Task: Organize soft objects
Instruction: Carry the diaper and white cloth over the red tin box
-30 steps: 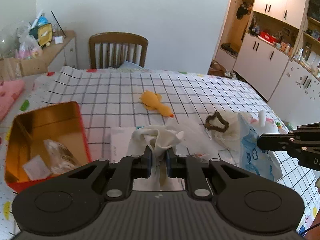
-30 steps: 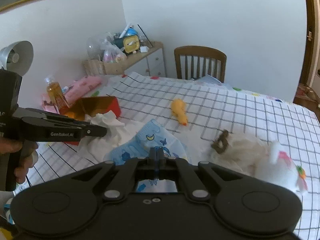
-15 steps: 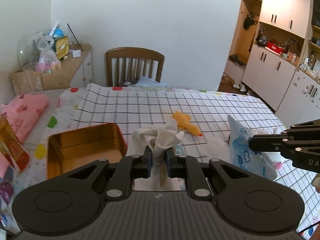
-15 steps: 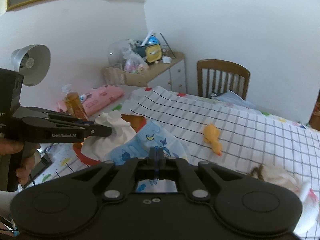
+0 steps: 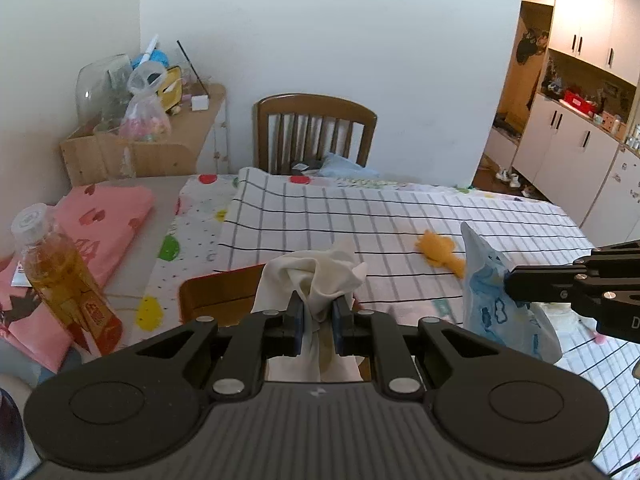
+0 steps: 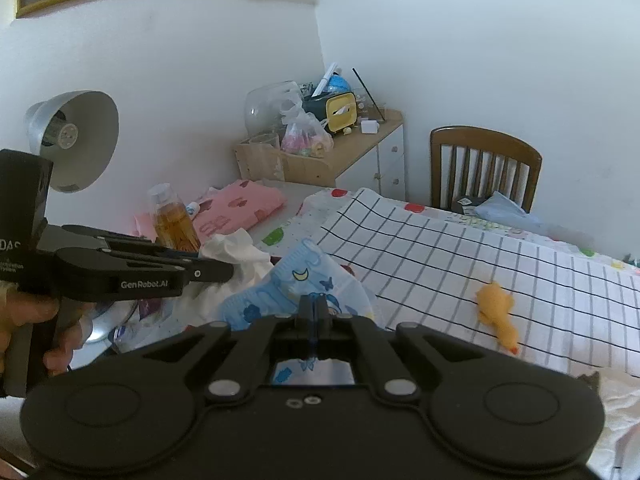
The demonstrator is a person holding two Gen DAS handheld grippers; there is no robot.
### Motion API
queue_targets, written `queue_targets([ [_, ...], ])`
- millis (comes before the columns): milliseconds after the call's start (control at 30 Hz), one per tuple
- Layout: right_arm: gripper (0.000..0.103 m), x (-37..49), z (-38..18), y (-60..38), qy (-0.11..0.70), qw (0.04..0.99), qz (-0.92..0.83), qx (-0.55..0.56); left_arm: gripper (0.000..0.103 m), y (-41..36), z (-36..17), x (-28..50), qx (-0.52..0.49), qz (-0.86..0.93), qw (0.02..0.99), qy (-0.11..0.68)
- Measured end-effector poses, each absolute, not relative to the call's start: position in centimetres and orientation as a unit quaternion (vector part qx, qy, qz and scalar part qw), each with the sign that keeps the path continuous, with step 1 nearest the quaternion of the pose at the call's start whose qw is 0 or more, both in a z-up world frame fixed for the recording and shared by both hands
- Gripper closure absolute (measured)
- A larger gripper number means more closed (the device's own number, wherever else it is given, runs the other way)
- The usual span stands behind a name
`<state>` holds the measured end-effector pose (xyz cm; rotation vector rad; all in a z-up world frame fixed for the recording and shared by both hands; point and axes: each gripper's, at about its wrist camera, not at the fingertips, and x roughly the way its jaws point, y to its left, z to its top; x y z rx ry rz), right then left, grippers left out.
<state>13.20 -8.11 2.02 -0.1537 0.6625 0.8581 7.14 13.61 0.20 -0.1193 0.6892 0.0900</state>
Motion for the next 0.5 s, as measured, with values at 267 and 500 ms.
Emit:
queue_targets([
  [267, 0.103, 14.4, 0.3, -3.5, 0.333, 0.849, 0.404, -0.073, 0.089, 17.2, -1.3, 8.8, -0.054, 0.053, 0.932, 0.355],
  [500, 0.103, 15.9, -2.0, 0.3, 0.347, 0.842, 0.404, -0.085, 0.089, 18.7, -3.1, 10.8, -0.042, 0.049, 0.926, 0.373],
])
